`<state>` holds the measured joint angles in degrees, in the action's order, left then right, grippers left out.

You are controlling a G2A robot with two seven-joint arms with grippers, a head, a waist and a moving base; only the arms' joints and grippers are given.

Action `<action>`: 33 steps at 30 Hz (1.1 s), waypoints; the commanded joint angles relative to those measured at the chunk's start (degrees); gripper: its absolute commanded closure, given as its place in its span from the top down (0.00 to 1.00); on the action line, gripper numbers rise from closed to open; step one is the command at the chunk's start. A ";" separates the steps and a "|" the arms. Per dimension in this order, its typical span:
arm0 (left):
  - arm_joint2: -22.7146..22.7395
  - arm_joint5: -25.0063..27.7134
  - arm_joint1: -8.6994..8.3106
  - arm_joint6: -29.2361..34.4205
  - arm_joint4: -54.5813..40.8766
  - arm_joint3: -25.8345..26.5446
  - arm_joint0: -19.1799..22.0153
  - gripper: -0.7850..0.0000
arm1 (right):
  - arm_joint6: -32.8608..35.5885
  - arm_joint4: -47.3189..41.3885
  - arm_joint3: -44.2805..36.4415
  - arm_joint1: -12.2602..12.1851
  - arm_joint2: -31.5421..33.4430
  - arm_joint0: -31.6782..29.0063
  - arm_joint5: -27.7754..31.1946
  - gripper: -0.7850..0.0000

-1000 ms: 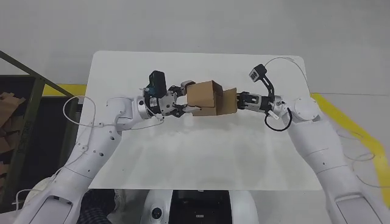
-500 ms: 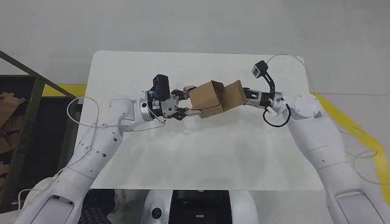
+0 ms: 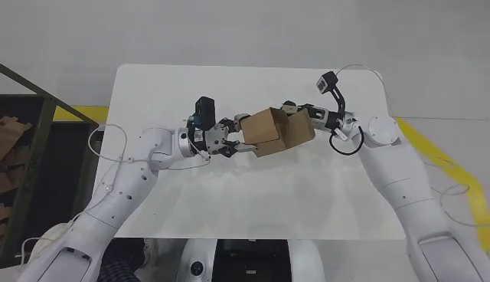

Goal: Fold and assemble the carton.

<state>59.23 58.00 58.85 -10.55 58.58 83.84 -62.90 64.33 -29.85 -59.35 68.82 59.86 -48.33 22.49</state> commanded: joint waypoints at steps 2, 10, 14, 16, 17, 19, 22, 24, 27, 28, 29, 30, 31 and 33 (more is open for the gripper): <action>-0.47 0.00 -0.37 0.88 -0.97 -0.01 0.31 0.33 | 1.01 -0.68 0.60 0.29 -0.55 0.43 0.67 0.00; -1.75 0.00 -1.16 2.27 -3.25 -0.08 1.13 0.33 | 3.51 -0.97 -0.26 0.42 -0.87 0.37 1.30 0.00; -2.17 0.00 -1.47 2.32 -4.27 -0.31 1.49 0.33 | 4.31 -0.49 -0.74 0.35 -0.80 0.27 1.24 0.00; -2.30 0.00 -1.62 2.47 -5.06 -0.53 1.75 0.33 | 4.43 -0.29 -0.80 0.30 -0.66 0.18 1.32 0.00; -2.38 0.00 -1.70 2.62 -5.35 -0.57 1.89 0.33 | 4.46 -0.20 -0.79 0.28 -0.59 0.14 1.33 0.00; -2.57 0.00 -1.86 2.92 -5.92 -0.63 2.07 0.33 | 4.49 -0.19 -0.70 0.22 -0.36 0.10 1.25 0.00; -2.62 0.00 -2.07 3.41 -5.73 -0.77 2.39 0.33 | 4.91 -0.44 -0.79 0.15 -0.11 0.00 0.96 0.00; -2.44 0.00 -2.12 3.31 -4.96 -0.95 2.57 0.34 | 4.94 0.95 -0.65 0.00 -0.13 0.20 -0.59 0.00; -2.02 -0.18 -2.04 2.56 -3.27 -1.20 2.70 0.34 | 4.38 1.82 -1.71 -0.21 0.12 -0.35 -2.37 0.00; -1.94 -0.43 -1.98 2.27 -2.59 -1.25 2.69 0.34 | 4.18 2.26 -2.22 -0.32 0.29 -0.59 -2.82 0.00; -1.87 -0.71 -1.93 1.94 -1.79 -1.22 2.70 0.34 | 3.98 2.53 -2.69 -0.43 0.50 -0.88 -3.25 0.00; -1.80 -1.05 -1.87 1.56 -0.96 -1.25 2.67 0.33 | 3.58 2.72 -3.07 -0.54 0.80 -1.18 -3.69 0.00; -1.77 -1.30 -1.81 1.13 -0.24 -1.29 2.61 0.33 | 3.04 2.97 -3.39 -0.67 1.19 -1.48 -4.00 0.00; -1.75 -1.39 -1.69 0.17 0.78 -1.42 2.52 0.33 | 0.84 3.89 -3.55 -0.97 2.24 -1.99 -4.42 0.00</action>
<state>57.48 56.62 57.10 -9.83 58.84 82.52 -60.33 66.50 -26.49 -62.89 68.01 61.51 -50.10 18.24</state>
